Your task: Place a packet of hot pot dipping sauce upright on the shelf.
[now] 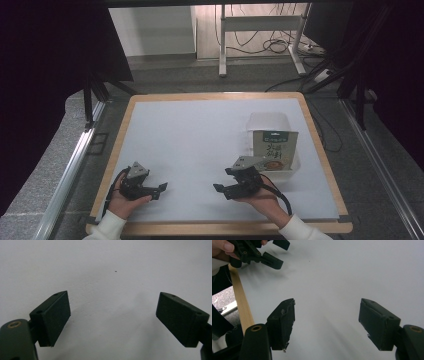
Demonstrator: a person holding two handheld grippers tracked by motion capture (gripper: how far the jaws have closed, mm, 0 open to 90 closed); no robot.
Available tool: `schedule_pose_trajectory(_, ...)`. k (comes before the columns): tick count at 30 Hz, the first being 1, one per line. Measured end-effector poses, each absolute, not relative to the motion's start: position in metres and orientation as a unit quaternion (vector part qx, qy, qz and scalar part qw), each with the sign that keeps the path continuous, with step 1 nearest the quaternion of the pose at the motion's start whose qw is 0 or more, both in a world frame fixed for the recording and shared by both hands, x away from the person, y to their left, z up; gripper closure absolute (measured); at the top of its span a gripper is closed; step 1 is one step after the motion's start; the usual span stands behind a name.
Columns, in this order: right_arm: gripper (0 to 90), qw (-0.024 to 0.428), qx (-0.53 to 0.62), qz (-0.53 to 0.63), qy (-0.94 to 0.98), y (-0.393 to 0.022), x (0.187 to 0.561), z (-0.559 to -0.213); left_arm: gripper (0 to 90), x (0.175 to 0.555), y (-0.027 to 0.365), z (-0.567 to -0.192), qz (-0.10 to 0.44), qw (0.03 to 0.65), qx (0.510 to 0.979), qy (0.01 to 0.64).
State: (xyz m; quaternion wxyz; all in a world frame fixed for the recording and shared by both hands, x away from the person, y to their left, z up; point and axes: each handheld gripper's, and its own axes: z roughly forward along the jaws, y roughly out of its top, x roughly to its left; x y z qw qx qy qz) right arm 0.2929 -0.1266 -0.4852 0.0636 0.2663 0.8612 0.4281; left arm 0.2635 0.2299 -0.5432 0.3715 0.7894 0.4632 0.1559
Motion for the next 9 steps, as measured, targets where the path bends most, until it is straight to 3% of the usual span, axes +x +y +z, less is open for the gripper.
schedule_pose_trajectory(9, 27.1, 0.064, 0.275, 0.422, 0.862, -0.123, 0.291, -0.496, 12.2, 0.263, 0.229, -0.543, 0.155, 0.371, 0.791, 0.461)
